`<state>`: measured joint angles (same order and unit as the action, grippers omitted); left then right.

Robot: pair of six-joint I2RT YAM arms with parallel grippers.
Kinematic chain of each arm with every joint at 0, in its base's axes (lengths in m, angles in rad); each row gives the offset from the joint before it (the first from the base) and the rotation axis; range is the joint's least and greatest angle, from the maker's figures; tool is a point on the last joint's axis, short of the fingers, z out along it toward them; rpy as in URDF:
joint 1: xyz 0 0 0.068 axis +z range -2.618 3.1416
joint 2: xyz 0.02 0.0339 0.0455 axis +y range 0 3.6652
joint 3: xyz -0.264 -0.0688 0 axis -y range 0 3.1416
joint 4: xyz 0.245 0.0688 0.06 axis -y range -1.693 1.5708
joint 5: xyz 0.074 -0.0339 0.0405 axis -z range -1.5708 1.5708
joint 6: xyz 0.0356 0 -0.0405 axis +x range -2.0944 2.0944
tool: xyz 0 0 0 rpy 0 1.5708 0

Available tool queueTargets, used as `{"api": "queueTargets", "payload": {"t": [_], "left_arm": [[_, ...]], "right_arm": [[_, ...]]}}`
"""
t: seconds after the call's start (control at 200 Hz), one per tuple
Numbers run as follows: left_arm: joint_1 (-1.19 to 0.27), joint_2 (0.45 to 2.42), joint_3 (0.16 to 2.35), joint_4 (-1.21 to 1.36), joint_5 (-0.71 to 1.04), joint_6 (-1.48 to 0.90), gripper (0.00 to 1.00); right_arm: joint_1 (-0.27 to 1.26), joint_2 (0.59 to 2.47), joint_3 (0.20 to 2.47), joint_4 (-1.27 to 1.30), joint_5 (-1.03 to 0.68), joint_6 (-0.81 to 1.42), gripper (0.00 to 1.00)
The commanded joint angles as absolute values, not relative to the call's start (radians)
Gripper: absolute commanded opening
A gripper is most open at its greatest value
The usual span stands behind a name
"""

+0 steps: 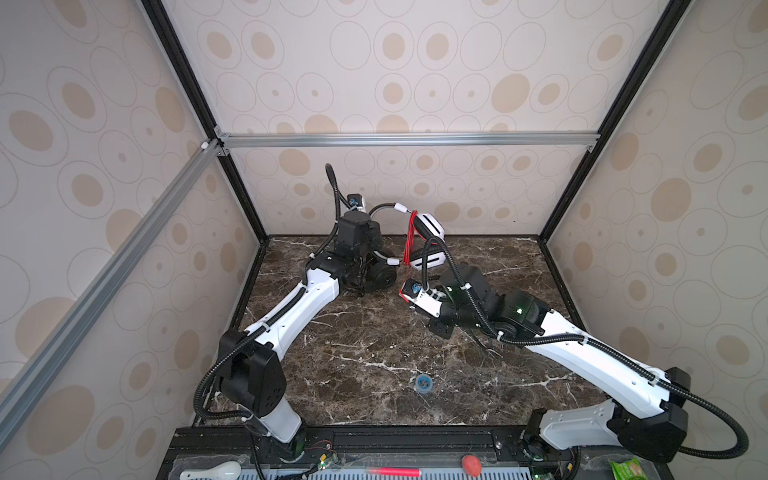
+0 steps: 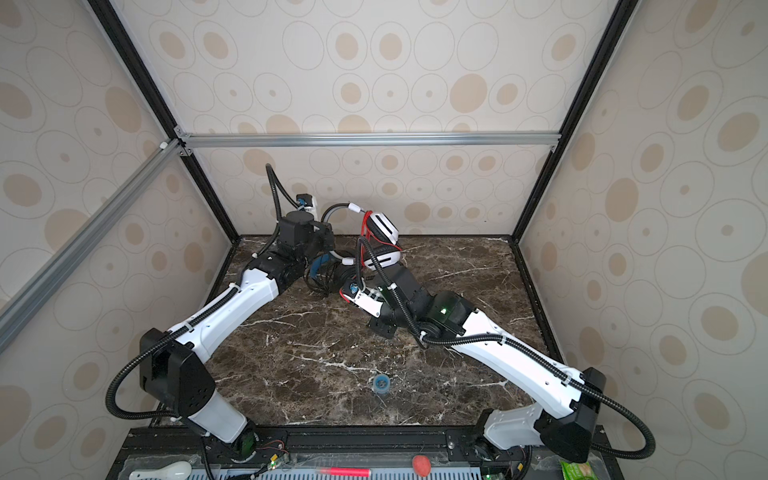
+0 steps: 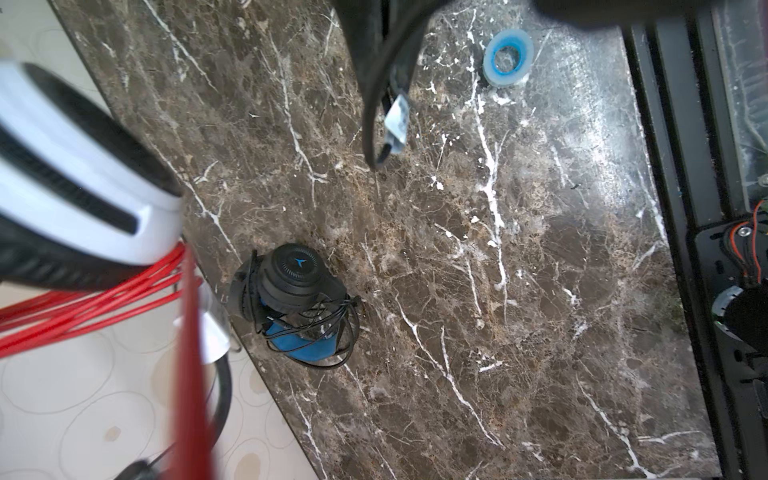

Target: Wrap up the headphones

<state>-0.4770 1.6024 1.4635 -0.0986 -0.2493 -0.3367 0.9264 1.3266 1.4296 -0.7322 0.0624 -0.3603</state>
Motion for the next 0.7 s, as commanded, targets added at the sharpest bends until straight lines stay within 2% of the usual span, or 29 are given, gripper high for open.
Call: {"api": "queueTargets", "payload": {"t": [0.0,0.45,0.695], "left_arm": [[-0.485,1.525,1.423,-0.049,-0.316,-0.207,0.0],[-0.491,1.365,1.267,-0.177,-0.182,-0.038,0.0],[-0.489,1.344,1.252,-0.219,0.021,-0.028,0.0]], "right_arm": [[0.932,1.348,1.532,-0.786,0.06,-0.442,0.0],[0.797,1.416,1.709,-0.889,0.066,-0.488,0.0],[0.733,1.495,1.834,-0.909,0.132,-0.503,0.0]]}}
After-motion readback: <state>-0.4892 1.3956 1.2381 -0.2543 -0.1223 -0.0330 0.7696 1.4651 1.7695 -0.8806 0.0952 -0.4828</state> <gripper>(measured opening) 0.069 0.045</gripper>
